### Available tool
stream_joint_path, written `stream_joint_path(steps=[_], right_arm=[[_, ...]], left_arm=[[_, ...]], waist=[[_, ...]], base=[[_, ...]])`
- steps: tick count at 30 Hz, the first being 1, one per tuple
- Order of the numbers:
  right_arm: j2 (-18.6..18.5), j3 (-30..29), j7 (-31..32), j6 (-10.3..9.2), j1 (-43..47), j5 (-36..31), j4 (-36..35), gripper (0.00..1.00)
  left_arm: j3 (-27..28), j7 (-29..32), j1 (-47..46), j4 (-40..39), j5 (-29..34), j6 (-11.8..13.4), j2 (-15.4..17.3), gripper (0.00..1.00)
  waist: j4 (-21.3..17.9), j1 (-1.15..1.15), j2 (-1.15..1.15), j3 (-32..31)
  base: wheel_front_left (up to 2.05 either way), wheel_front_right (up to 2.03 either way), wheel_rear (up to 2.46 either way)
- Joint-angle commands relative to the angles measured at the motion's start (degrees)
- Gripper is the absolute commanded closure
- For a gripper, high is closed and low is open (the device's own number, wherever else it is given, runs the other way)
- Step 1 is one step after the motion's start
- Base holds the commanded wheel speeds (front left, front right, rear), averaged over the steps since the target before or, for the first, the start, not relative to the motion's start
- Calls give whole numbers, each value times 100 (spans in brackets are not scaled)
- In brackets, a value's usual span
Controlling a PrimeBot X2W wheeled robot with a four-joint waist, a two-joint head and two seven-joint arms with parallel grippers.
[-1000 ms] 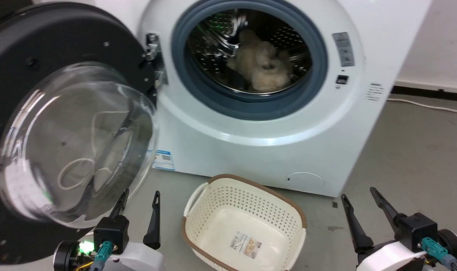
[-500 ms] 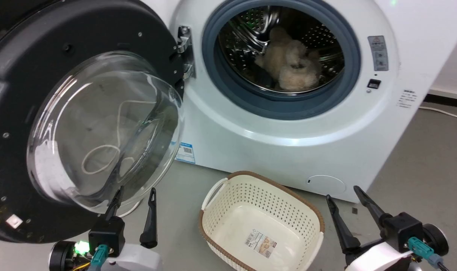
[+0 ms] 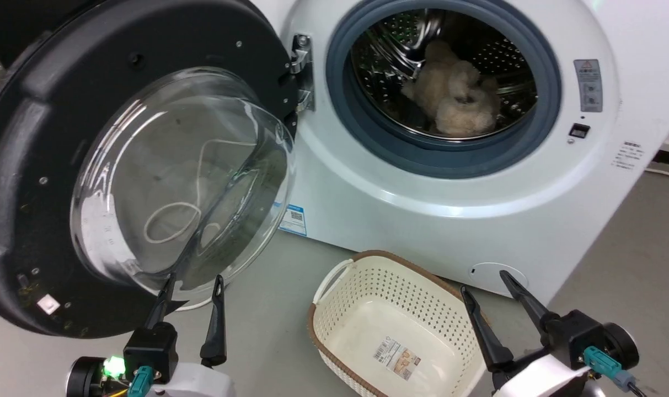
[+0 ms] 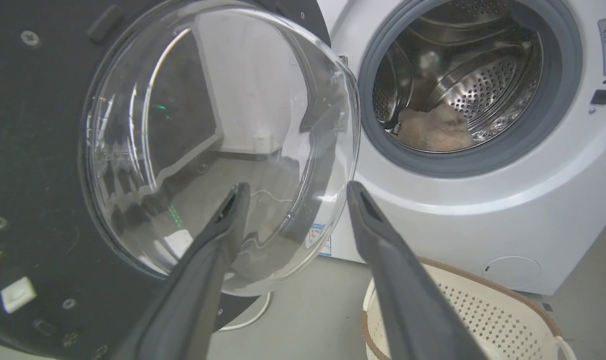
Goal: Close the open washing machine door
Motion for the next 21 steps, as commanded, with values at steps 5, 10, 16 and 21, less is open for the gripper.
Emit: stream_joint_path(steps=[5, 10, 16, 21], right_arm=[[-55, 110, -127, 3, -122, 100, 80, 0], [-71, 162, -187, 3, -126, 123, 113, 0], [-87, 232, -259, 4, -133, 155, 150, 0], [-92, 256, -318, 4, -126, 170, 177, 0]], left_arm=[[-9, -131, 89, -40, -42, 39, 59, 0], [-19, -191, 110, -47, -40, 62, 71, 0], [-22, -263, 141, -56, -48, 94, 87, 0], [-53, -323, 161, -35, -62, 73, 105, 0]], waist=[[186, 0, 0, -4], [308, 0, 0, -1], [451, 0, 0, -2], [571, 0, 0, 0]], base=[[0, 0, 0], [0, 0, 0], [0, 0, 0], [0, 0, 0]])
